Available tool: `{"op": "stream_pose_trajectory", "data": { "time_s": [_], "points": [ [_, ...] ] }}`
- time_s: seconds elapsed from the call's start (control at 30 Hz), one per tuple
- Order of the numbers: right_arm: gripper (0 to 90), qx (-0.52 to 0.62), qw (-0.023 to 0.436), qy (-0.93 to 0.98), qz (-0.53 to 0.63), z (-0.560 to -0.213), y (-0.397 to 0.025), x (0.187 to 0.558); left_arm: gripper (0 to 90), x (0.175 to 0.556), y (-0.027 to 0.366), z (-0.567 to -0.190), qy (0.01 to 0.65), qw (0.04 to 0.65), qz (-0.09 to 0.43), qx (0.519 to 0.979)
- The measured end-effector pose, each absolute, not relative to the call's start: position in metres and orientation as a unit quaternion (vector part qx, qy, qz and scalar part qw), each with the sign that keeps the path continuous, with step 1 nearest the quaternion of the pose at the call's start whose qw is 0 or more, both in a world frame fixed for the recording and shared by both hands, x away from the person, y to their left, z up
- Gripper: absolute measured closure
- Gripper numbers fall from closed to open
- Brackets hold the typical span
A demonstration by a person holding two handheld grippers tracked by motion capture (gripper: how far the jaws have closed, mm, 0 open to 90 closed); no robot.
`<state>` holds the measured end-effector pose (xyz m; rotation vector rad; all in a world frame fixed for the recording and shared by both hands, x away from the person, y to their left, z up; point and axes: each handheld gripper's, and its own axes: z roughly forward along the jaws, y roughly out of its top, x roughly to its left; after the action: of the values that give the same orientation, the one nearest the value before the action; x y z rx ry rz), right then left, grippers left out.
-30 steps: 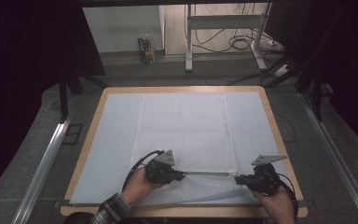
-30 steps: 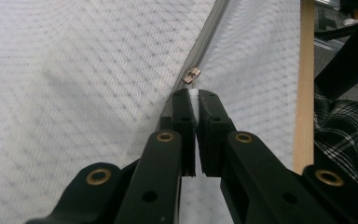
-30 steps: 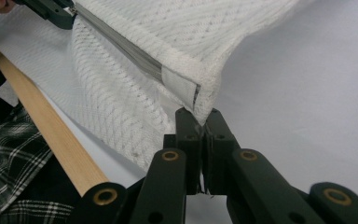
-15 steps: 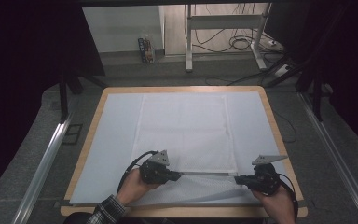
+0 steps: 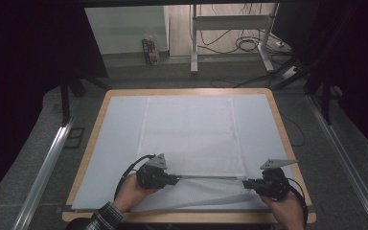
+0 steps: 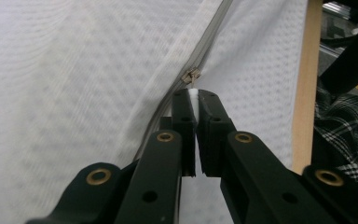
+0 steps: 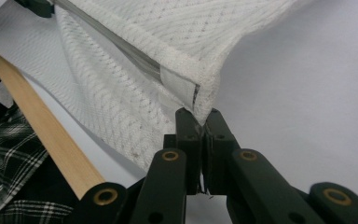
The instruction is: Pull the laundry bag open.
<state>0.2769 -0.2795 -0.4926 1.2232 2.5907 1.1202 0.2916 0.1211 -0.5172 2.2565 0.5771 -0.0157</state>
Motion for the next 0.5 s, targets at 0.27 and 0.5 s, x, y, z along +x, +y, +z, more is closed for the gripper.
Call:
{"op": "stream_pose_trajectory", "data": {
  "time_s": [0.27,0.5],
  "points": [
    [86.0,0.403,0.033,0.838,0.367,-0.493,-0.284,0.278,87.1,0.289,0.131,-0.516,0.235,0.396,-0.004,0.887],
    [85.9,0.404,0.033,0.837,0.366,-0.493,-0.285,0.277,87.1,0.286,0.139,-0.517,0.244,0.395,-0.001,0.886]
  ]
}}
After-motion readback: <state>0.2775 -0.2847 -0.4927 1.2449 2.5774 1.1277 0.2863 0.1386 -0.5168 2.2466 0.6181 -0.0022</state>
